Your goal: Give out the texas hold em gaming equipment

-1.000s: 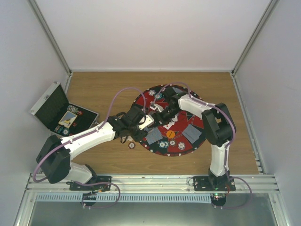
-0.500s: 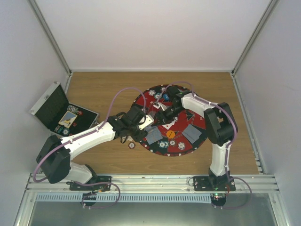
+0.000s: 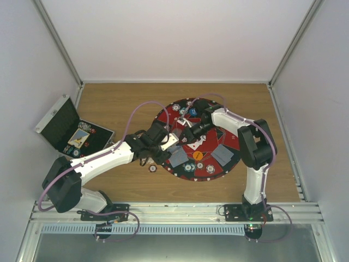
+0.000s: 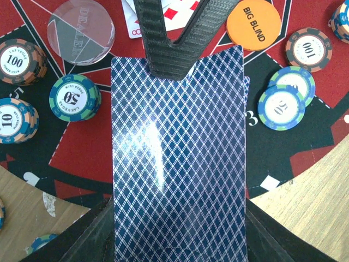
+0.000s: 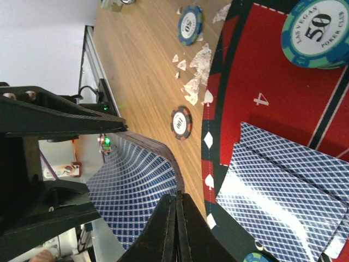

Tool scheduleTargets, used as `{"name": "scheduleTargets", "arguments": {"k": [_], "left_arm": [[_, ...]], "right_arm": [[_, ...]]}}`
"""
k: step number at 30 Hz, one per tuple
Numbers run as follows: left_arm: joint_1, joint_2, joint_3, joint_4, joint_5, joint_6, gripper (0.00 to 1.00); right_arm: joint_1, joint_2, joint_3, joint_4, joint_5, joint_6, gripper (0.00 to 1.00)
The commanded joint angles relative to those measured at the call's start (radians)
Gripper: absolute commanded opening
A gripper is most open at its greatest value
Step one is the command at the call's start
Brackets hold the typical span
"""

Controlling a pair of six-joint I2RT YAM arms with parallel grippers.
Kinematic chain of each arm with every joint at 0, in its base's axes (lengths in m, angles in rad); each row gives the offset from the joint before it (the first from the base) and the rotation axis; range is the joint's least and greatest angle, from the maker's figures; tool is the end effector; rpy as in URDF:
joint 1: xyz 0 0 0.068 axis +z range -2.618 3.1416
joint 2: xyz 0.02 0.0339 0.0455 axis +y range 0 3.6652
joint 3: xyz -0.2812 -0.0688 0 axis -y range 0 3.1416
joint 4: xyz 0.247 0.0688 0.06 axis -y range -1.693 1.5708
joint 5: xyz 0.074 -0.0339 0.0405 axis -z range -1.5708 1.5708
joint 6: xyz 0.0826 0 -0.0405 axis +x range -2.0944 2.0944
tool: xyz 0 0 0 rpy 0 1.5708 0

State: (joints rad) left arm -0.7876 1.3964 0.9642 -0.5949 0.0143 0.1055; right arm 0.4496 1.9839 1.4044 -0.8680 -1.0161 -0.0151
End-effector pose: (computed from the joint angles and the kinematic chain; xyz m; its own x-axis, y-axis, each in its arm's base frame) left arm 0.2120 -0.2146 0.2074 -0.5253 0.6768 -0.5157 0.7734 0.6325 0.0423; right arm 0.3179 0.2314 0.1694 -0.8888 -0.4377 -0.1357 -0.3365 0.4223 0.8417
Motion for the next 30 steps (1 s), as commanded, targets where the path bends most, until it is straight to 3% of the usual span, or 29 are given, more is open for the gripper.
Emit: {"name": "scheduleTargets", "arguments": {"k": [1,12,20,30], "left_arm": [[0.004,-0.03,-0.012,0.044,0.002,0.008,0.54],[0.003,-0.031,-0.012,0.042,-0.002,0.007,0.54],[0.005,-0.04,-0.022,0.046,-0.005,-0.02,0.54],[0.06,-0.096,-0.032,0.051,-0.025,-0.092,0.53]], "right_arm": [[-0.007,-0.047,-0.015,-0.014,-0.056,-0.024,0.01],[-0.112,-0.127,-0.087,0.043,-0.02,0.013,0.01],[-0.333,-0.218,-0.217,0.339,0.056,0.279,0.0],[-0.389,-0.232,-0.3,0.569,0.299,0.502,0.01]]}}
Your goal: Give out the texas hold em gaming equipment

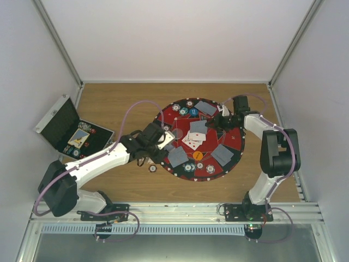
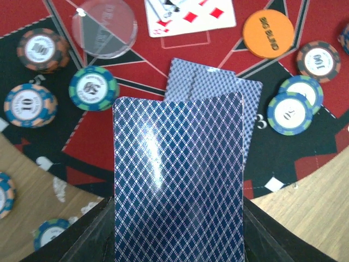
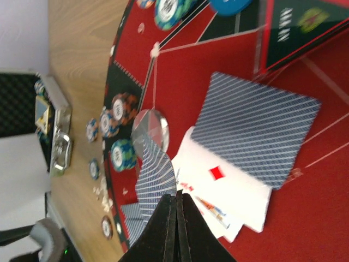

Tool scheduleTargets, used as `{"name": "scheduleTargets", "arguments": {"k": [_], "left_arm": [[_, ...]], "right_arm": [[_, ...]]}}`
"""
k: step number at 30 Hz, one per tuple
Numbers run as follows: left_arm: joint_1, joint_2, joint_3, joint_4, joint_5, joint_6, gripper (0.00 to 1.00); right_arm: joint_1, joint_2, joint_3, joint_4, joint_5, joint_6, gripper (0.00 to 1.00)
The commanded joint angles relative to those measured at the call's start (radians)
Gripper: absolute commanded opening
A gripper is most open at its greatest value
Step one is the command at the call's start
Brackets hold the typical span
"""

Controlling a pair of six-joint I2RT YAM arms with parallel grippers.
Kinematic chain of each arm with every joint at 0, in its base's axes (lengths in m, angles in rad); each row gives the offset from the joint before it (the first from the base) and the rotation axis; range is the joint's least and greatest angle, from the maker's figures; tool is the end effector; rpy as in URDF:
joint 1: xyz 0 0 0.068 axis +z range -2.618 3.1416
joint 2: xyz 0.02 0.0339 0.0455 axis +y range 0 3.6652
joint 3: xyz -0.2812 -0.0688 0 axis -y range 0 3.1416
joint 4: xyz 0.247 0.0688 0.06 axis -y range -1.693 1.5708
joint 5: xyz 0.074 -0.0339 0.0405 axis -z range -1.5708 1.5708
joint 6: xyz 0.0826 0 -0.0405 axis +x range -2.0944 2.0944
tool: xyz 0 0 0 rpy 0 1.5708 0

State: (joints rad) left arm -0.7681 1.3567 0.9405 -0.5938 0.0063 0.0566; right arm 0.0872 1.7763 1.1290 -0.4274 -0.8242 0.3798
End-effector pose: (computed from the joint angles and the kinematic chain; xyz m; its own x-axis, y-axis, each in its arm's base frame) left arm 0.2109 -0.2044 0.2107 -0.5687 0.6280 -0.5313 0.7305 0.6825 0.0248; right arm 0.3658 0.0928 0.1733 -0.9646 0.1684 -0.2028 -0.0534 0.6285 0.7760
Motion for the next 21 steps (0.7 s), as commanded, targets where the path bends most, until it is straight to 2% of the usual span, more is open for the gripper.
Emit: {"name": "scheduleTargets", "arguments": {"k": [1,13,21], "left_arm": [[0.053,-0.063,-0.009,0.051,-0.012,-0.048,0.53],[0.19,-0.101,-0.004,0.034,0.023,-0.121,0.53],[0.223,-0.107,-0.013,0.022,0.022,-0.129,0.53]], "right_arm": [[-0.033,-0.022,-0.033,0.147,0.117,0.117,0.01],[-0.061,0.081,-0.028,0.115,0.118,0.115,0.01],[-0.061,0.125,-0.026,0.106,0.111,0.114,0.01]]}}
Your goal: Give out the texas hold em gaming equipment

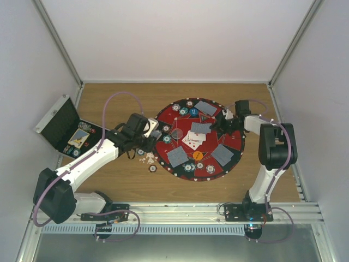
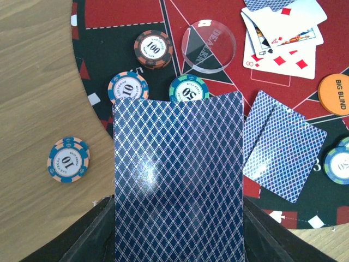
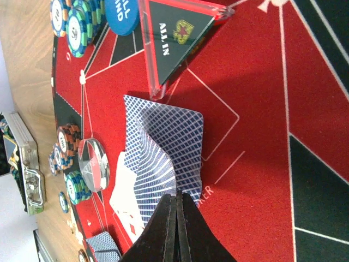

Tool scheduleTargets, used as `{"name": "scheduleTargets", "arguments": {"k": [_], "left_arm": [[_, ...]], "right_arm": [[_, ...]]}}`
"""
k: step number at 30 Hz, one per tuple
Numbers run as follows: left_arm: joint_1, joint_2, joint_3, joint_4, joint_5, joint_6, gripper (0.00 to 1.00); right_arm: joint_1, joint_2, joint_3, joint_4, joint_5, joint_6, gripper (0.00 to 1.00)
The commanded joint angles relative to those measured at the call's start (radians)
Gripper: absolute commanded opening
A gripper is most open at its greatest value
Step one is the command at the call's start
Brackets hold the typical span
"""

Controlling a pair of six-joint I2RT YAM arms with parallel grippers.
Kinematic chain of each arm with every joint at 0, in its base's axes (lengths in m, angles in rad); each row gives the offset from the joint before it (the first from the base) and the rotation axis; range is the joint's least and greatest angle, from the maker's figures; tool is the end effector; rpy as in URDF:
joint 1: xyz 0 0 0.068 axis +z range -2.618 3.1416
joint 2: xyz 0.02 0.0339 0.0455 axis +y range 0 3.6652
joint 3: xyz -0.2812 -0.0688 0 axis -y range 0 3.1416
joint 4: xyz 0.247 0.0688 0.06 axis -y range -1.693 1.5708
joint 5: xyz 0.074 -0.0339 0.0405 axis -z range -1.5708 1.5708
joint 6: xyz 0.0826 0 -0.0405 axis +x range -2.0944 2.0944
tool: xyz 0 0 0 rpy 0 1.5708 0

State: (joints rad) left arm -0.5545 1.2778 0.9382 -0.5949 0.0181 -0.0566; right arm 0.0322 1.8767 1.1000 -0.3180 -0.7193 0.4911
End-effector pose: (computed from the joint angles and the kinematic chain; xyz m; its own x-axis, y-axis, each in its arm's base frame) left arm 0.2413 -0.1512 0.2311 -0.7130 0.3750 -0.5924 0.4960 0.8670 -0.0481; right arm 0.3834 0.0668 0.1303 -0.9371 0.3248 -0.1280 0.1314 0.6679 0.7325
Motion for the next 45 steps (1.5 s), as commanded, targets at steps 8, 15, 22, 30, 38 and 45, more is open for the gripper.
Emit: {"name": "scheduleTargets", "arguments": {"k": [8,15,22,30,38,45], "left_arm": [[0.013,-0.029,-0.016,0.027,0.011,-0.021,0.53],[0.014,-0.034,-0.023,0.023,0.006,-0.026,0.53],[0.014,-0.045,-0.035,0.018,-0.036,-0.076,0.53],[0.013,-0.054,-0.079,-0.025,-0.098,-0.272,0.53],[0.013,-0.043,-0.155,-0.122,-0.123,-0.557,0.53],[0.014,-0.061,-0.265,-0.109,-0.114,-0.657,0.55]], "right_arm": [[-0.006,0.051,-0.009,-0.025,0.001,0.009,0.01],[-0.005,0.045,-0.016,-0.041,0.023,0.005,0.11],[-0.006,0.029,-0.018,-0.078,0.052,-0.018,0.24],[-0.006,-0.047,0.0,-0.174,0.165,-0.085,0.66],[-0.006,-0.175,0.04,-0.239,0.305,-0.17,0.87],[-0.006,-0.277,0.017,-0.216,0.36,-0.17,0.9]]}}
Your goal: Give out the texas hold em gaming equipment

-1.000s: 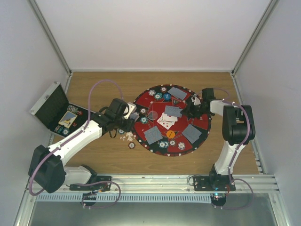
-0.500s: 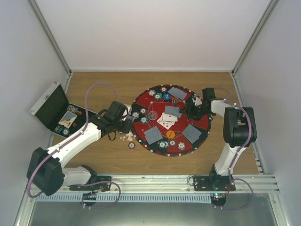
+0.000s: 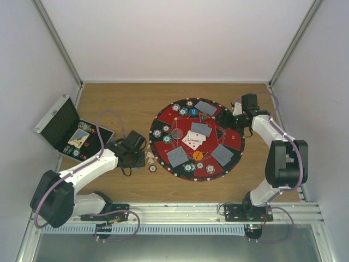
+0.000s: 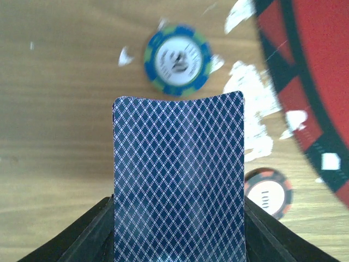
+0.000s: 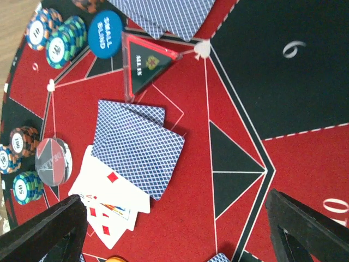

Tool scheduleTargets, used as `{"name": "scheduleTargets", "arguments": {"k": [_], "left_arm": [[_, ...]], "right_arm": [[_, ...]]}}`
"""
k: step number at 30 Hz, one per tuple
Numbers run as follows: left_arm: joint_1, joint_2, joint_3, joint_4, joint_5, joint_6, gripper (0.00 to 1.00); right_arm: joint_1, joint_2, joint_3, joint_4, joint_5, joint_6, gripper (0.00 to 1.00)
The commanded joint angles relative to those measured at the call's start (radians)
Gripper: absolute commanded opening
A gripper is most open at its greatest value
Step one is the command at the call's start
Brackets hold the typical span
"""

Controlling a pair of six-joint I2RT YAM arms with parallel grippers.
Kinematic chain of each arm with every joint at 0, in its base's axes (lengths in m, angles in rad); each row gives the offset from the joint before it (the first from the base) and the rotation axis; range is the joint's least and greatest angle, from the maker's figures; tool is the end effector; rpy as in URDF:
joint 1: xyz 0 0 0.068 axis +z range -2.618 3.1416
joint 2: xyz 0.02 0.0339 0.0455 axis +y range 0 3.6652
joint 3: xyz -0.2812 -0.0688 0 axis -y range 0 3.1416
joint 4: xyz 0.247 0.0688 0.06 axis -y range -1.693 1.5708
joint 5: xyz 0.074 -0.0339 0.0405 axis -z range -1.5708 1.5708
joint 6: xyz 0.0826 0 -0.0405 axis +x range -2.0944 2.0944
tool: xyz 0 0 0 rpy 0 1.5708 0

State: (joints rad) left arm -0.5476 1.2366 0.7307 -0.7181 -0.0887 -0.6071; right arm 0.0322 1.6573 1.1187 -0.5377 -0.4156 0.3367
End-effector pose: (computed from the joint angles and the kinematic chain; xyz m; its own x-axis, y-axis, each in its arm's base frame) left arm 0.1968 -0.1114 0.1650 -0.9407 -0.0919 -0.3267 -0.0533 0.9907 -0.1255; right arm 0.3568 0.0449 0.1868 -0.9034 0.2733 -0.3305 0.0821 0.8666 0.4922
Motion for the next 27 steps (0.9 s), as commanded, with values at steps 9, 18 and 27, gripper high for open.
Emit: {"name": "scheduleTargets", "arguments": {"k": [9,18,27], "left_arm": [[0.012,0.024,-0.097,0.033,0.003,-0.121,0.59],[0.021,0.034,-0.09,0.026,0.032,-0.114,0.89],[0.114,-0.059,0.117,-0.038,0.016,-0.037,0.99]], "right_arm": [[-0.006,-0.119,-0.065,0.053,0.073,0.03,0.9],[-0.006,-0.177,-0.082,0.085,0.105,0.024,0.91],[-0.01,-0.251,-0.074,0.127,0.214,-0.034,0.99]]}}
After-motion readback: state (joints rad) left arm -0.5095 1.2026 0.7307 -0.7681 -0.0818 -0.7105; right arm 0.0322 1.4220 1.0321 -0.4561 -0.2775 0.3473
